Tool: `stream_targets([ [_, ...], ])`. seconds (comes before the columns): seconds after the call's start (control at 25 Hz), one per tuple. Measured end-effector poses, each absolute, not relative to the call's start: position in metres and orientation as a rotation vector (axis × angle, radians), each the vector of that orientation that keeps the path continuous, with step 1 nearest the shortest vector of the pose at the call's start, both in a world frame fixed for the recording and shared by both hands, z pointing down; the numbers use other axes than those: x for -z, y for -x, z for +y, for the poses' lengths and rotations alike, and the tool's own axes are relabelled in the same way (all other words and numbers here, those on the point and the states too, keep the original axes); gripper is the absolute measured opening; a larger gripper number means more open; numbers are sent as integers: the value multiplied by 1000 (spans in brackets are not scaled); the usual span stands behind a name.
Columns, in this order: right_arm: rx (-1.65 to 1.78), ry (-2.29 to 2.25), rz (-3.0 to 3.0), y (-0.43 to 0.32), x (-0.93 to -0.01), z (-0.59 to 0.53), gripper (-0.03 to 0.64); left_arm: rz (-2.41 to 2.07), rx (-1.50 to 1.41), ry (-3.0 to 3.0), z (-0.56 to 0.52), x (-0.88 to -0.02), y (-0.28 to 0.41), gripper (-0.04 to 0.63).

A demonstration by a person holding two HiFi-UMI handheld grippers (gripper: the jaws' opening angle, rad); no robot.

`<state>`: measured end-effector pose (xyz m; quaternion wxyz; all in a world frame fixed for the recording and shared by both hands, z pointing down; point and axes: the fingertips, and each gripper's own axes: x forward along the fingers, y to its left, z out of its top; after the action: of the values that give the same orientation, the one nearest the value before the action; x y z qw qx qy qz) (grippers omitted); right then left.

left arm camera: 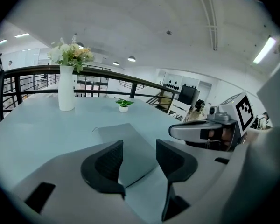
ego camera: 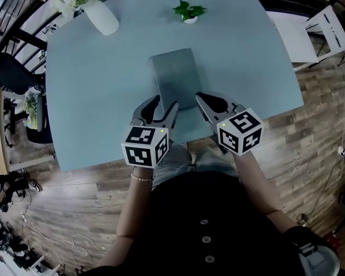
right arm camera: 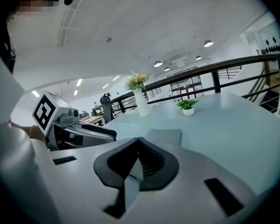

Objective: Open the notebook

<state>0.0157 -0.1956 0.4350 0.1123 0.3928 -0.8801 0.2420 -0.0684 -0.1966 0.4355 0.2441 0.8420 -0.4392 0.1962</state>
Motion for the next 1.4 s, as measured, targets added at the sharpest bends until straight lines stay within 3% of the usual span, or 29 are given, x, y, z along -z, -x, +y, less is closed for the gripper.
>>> stream_targets([
  [0.96,-754,-1423,-2440,-21,-441,-224,5,-971,-575,-2383,-237,-449,74,219],
  [1.4,-744,-1338,-2463,-30,-440,-239,5,-948,-582,-2358,-242,-451,50,216],
])
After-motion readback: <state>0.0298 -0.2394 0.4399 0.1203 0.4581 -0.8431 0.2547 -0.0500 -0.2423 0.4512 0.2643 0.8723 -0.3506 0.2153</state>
